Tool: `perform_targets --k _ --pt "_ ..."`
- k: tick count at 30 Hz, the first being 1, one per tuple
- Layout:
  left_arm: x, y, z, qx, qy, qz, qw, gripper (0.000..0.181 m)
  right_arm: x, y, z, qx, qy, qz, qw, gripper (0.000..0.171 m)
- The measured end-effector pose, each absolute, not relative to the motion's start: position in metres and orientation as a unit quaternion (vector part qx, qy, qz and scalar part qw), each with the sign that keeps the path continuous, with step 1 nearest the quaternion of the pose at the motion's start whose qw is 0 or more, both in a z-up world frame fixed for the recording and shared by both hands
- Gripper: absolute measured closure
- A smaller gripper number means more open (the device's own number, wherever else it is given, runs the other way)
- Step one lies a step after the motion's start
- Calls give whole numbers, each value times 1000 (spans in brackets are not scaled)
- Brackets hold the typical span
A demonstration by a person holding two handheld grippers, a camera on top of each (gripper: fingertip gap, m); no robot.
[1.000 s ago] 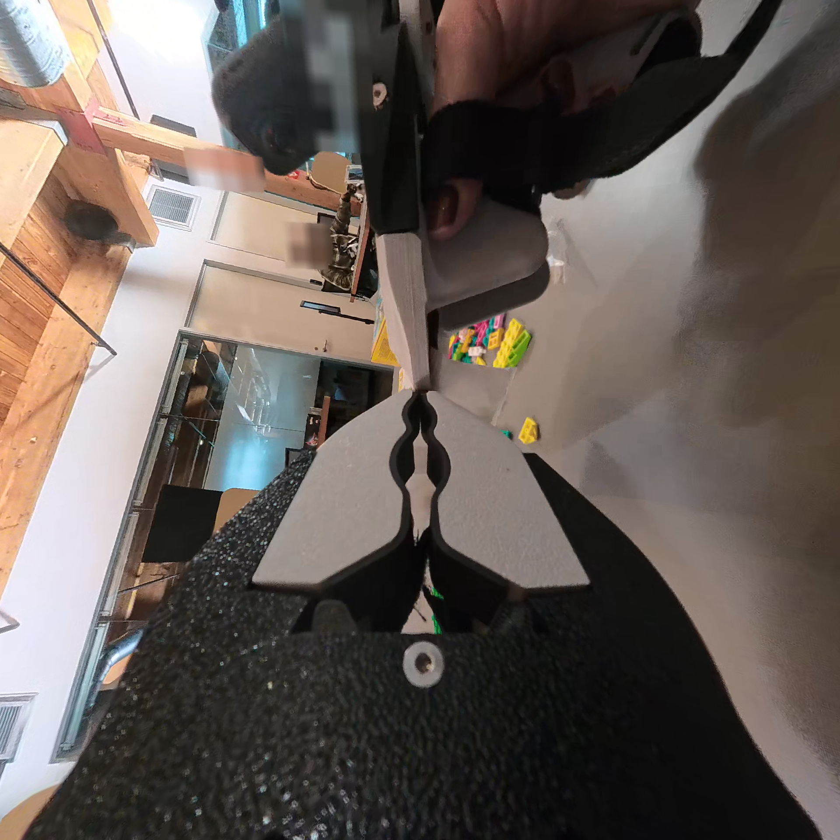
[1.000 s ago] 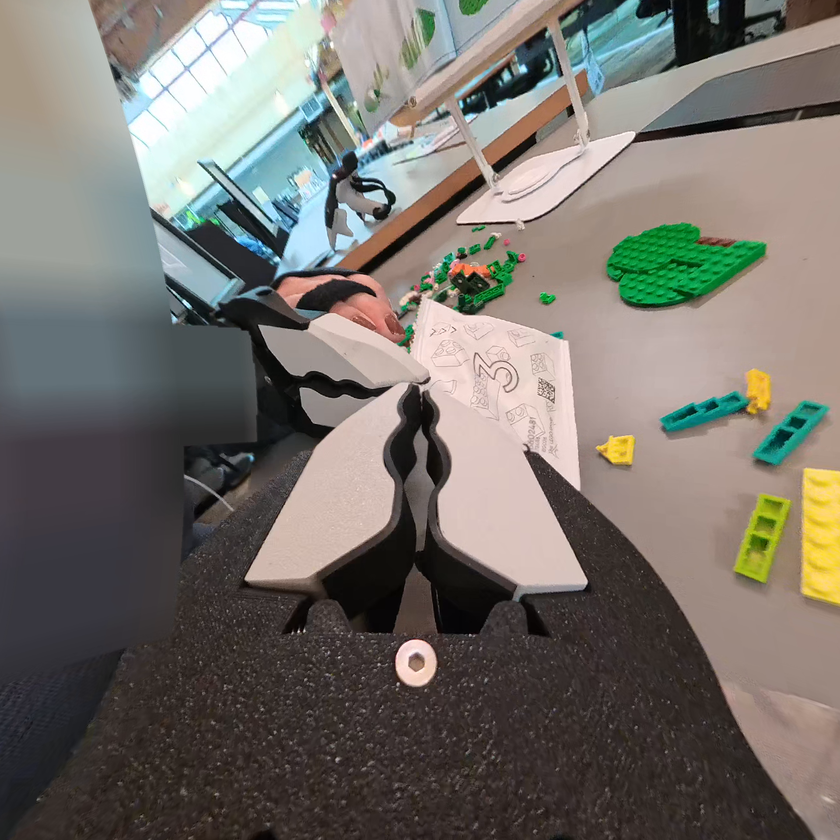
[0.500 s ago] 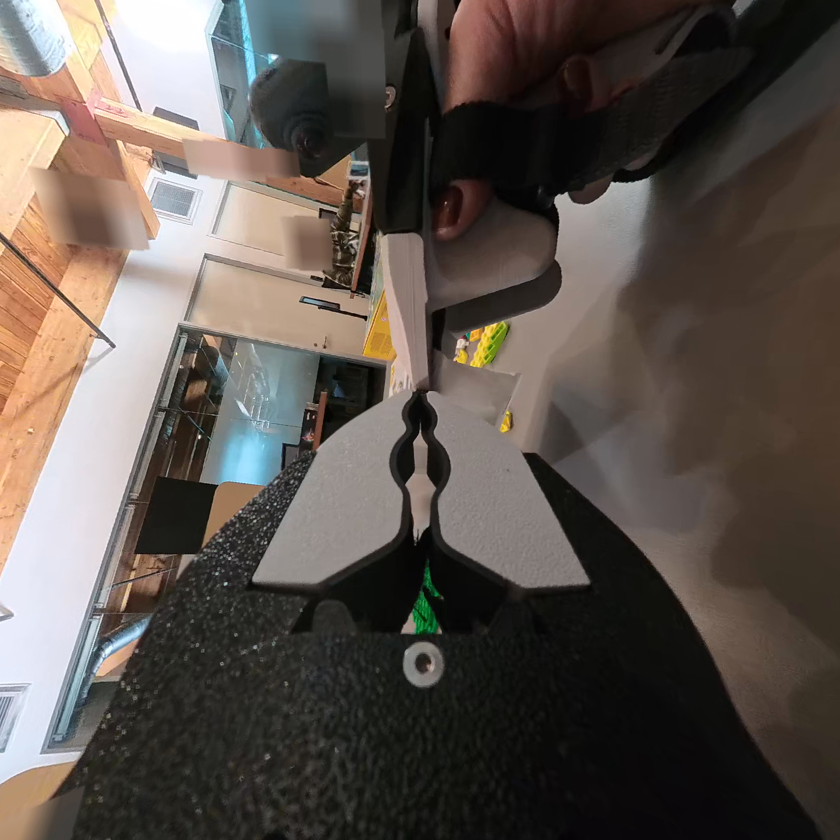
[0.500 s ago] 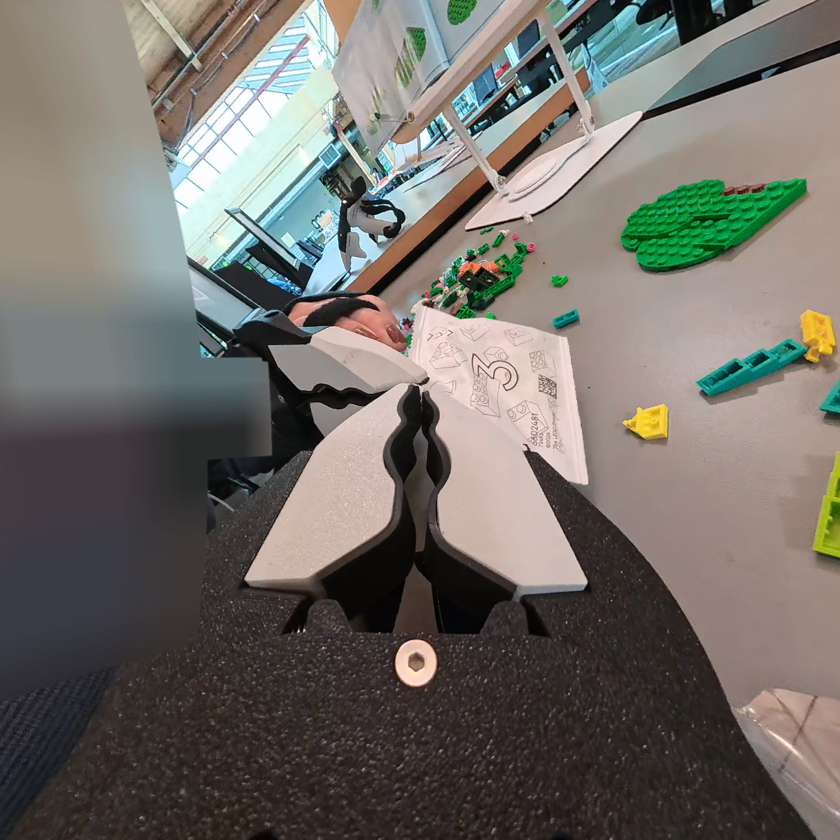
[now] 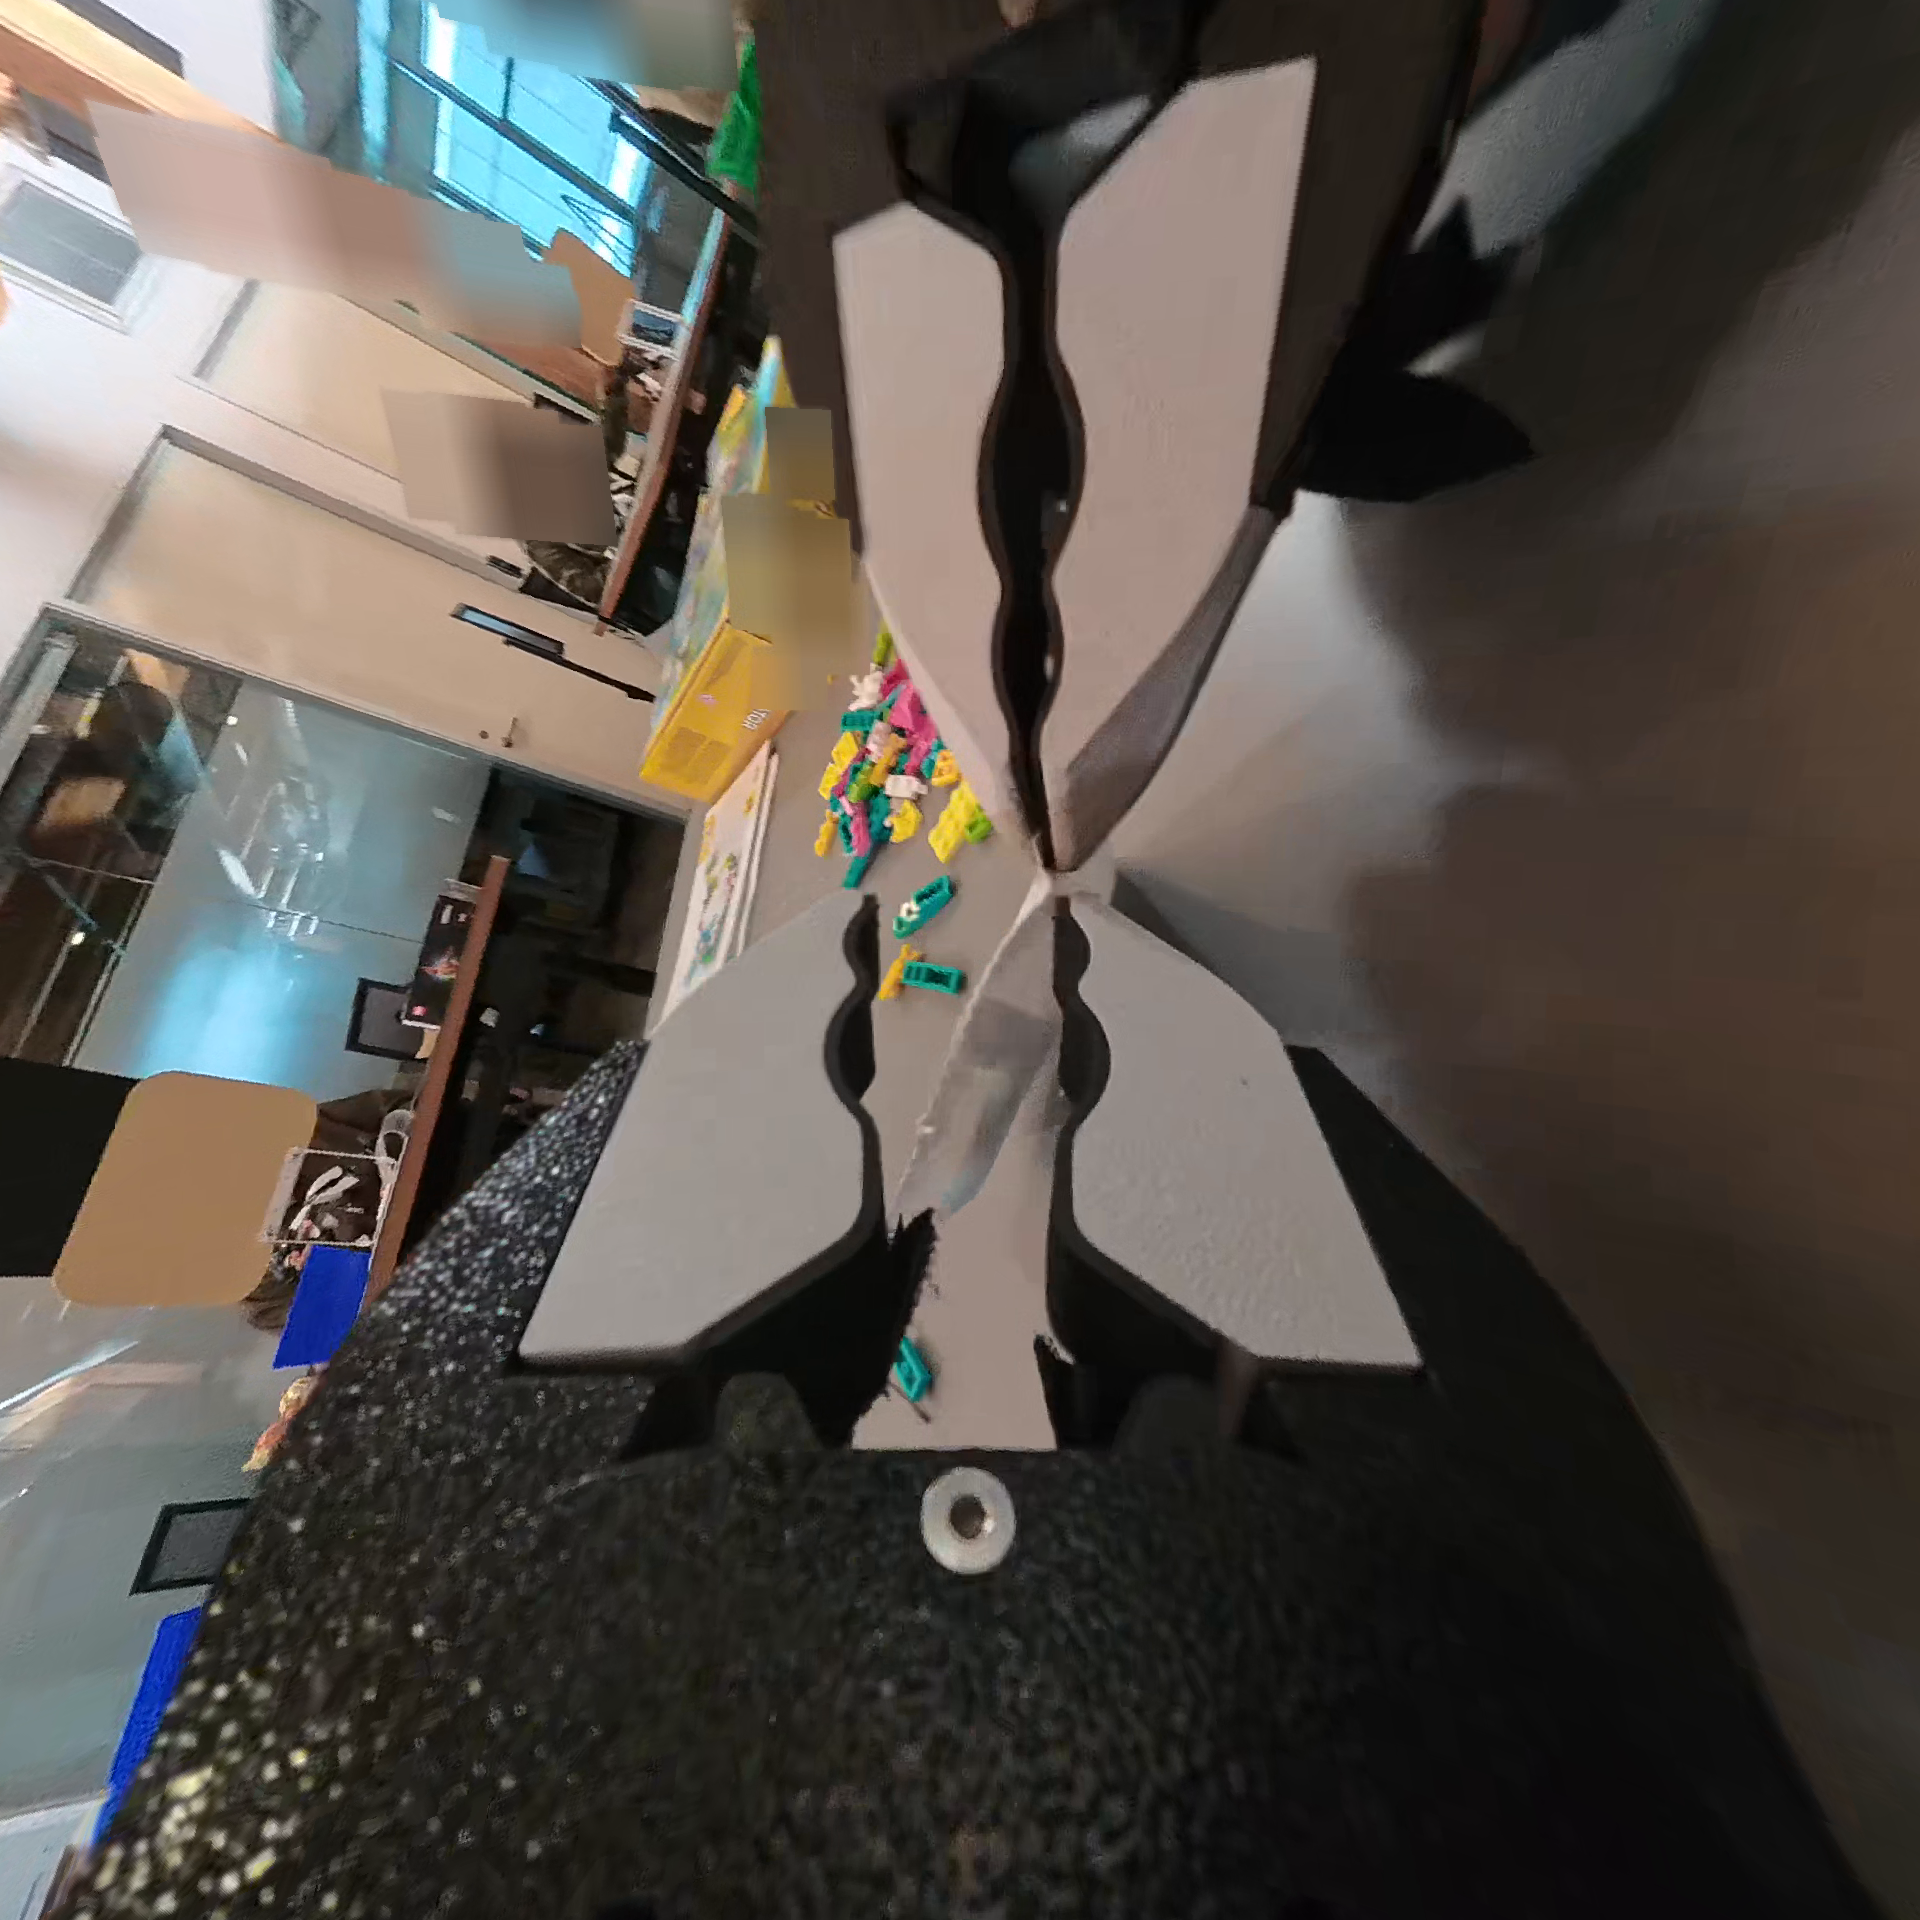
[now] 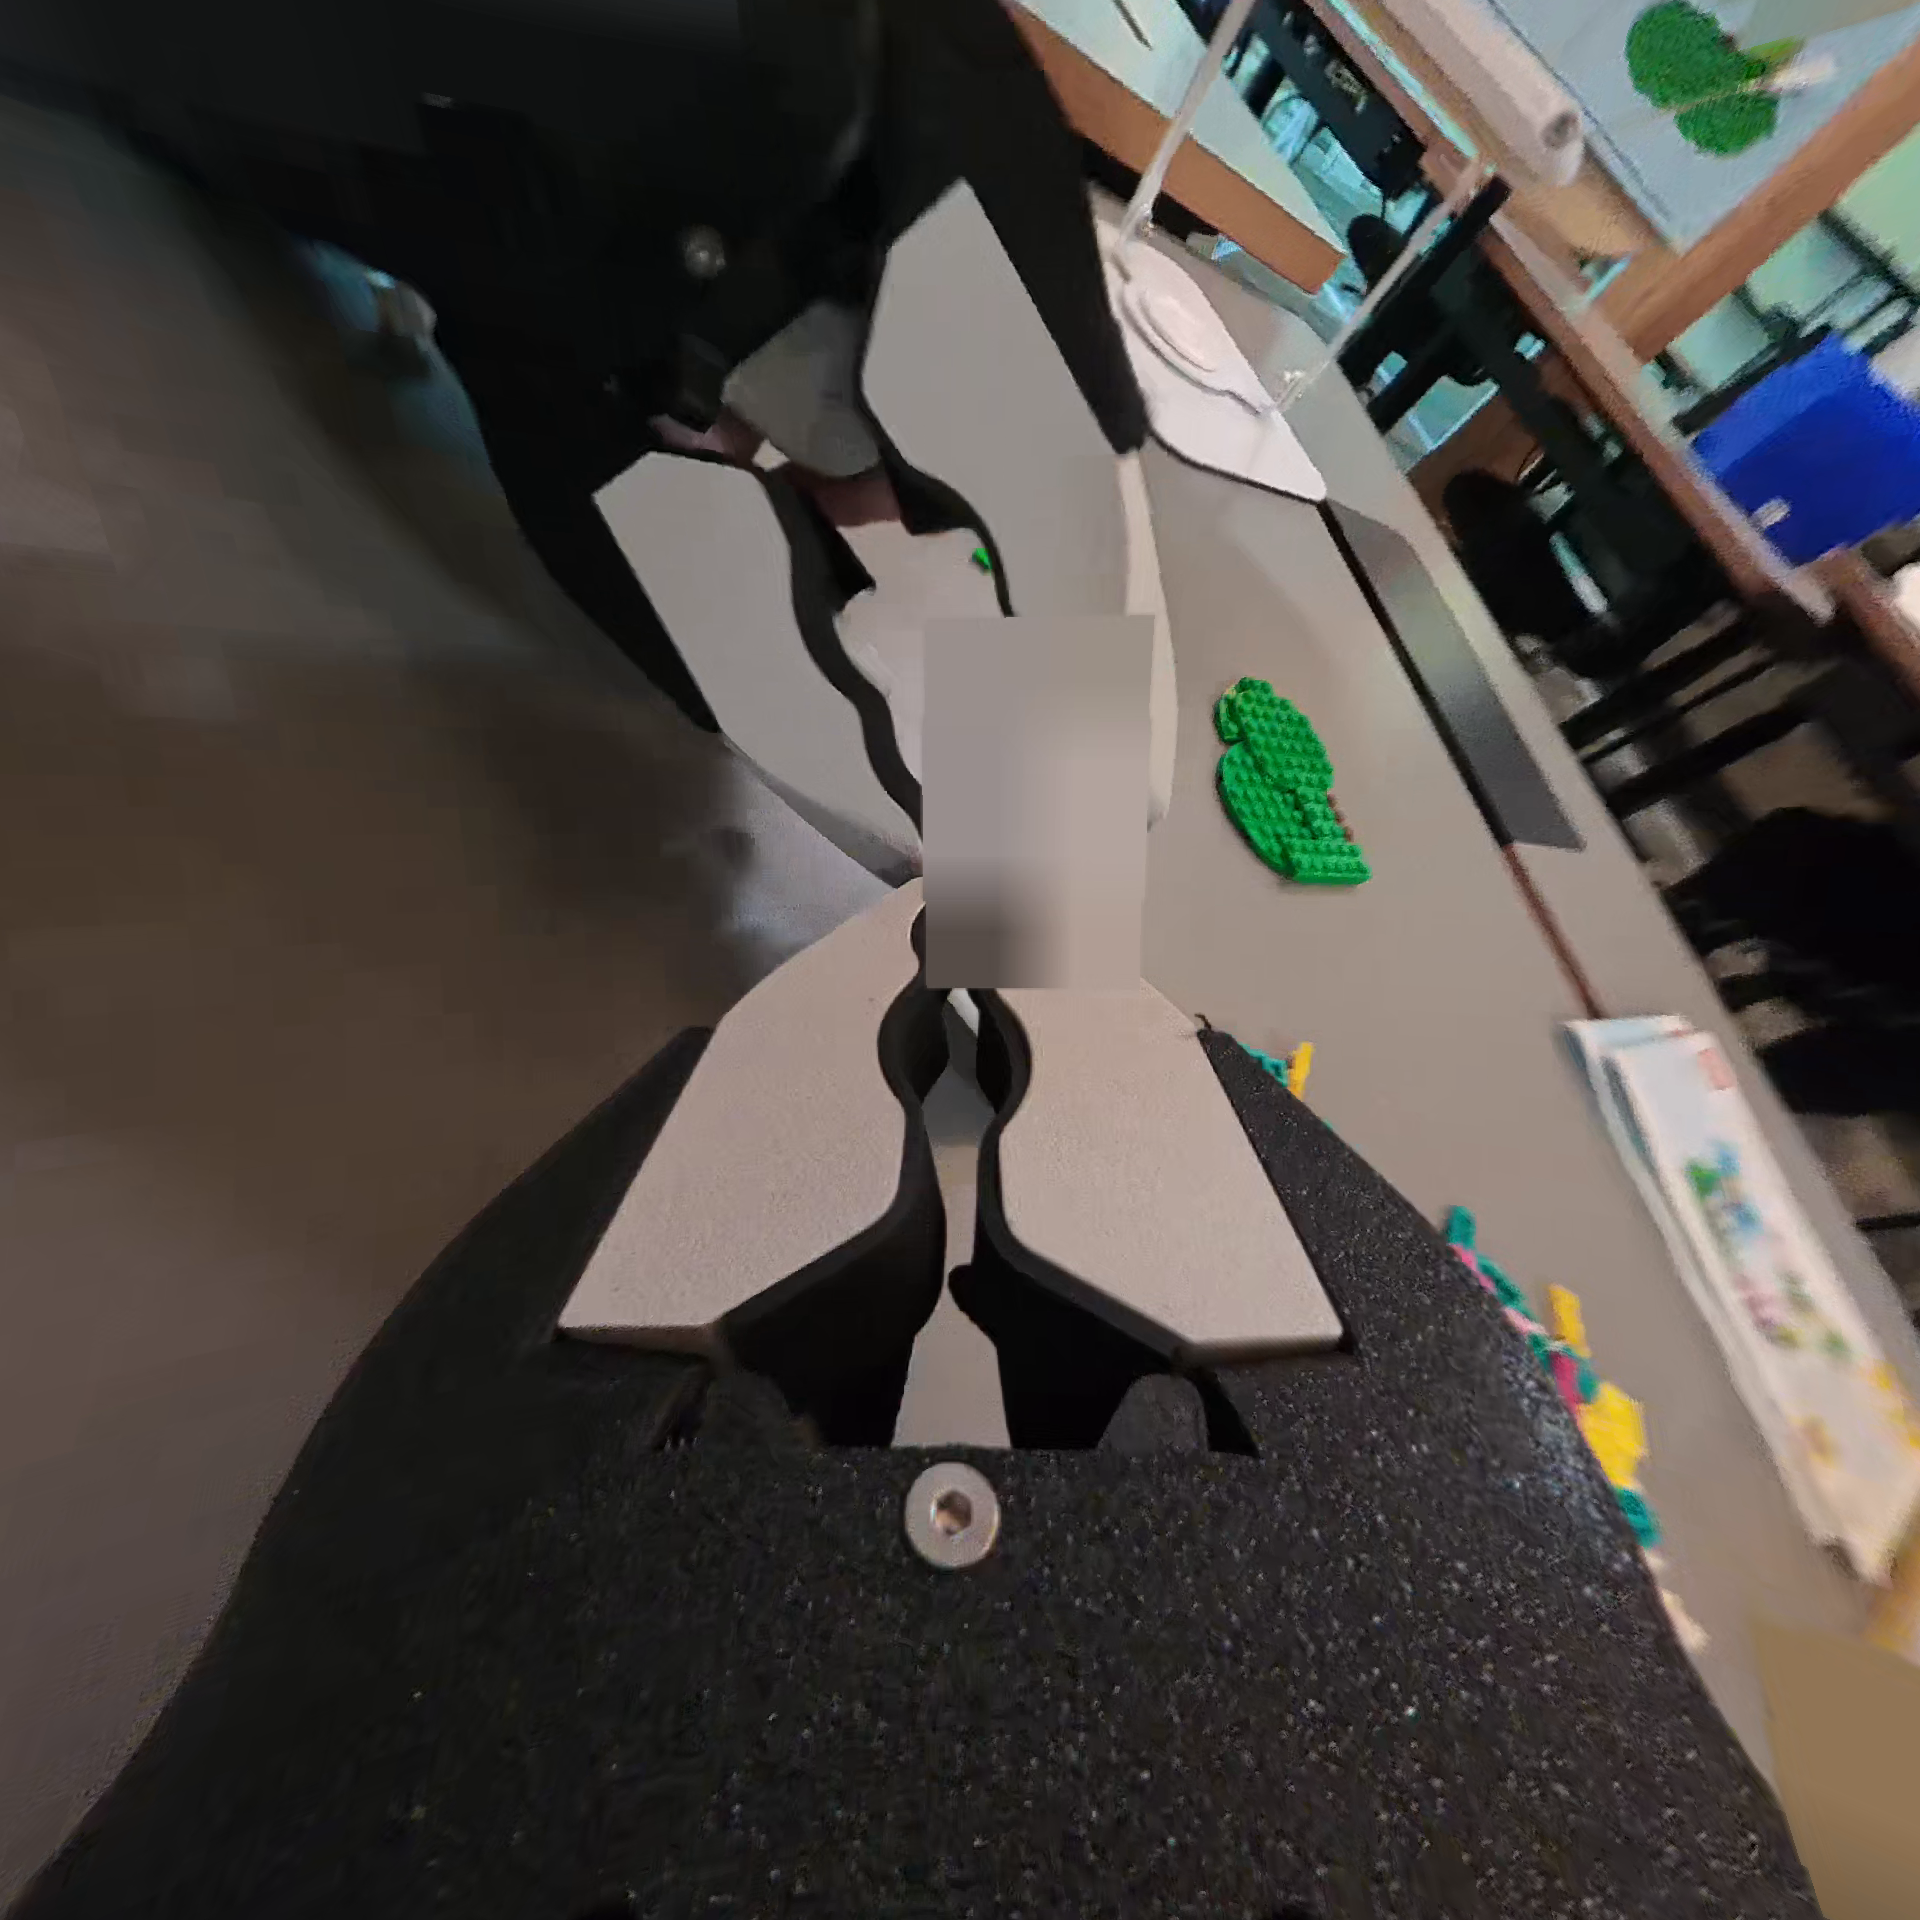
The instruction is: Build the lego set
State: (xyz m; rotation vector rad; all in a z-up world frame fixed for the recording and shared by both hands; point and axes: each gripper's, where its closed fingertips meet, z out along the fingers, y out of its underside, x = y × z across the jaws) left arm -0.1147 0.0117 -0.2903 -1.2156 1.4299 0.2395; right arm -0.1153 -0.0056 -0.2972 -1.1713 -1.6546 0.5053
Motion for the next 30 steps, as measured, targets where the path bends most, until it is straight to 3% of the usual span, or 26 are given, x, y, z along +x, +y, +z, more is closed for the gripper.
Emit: perform_targets --k 5,12,14,17,20,25,28,30 --pt "-112 8 -299 -497 641 122 572 181 -115 -7 -295 -438 -709 142 533 171" --pt "-113 8 -305 -512 653 114 546 181 -114 -4 -300 -399 -739 17 543 160" --pt "-113 8 -307 -515 656 113 541 181 -114 -3 -302 -397 -744 6 538 171" --pt "-114 9 -305 -532 636 97 551 181 -115 -1 -301 -409 -740 7 534 171" --pt "-115 13 -293 -513 614 129 586 168 -113 0 -296 -414 -737 0 534 171" --pt "-113 10 -298 -504 631 140 573 177 -112 4 -301 -418 -744 -32 520 171" --pt "-113 7 -299 -482 649 161 566 181 -112 2 -300 -443 -740 -3 505 171" --pt "-113 4 -291 -457 649 179 581 181 -114 -3 -294 -499 -709 103 487 171"
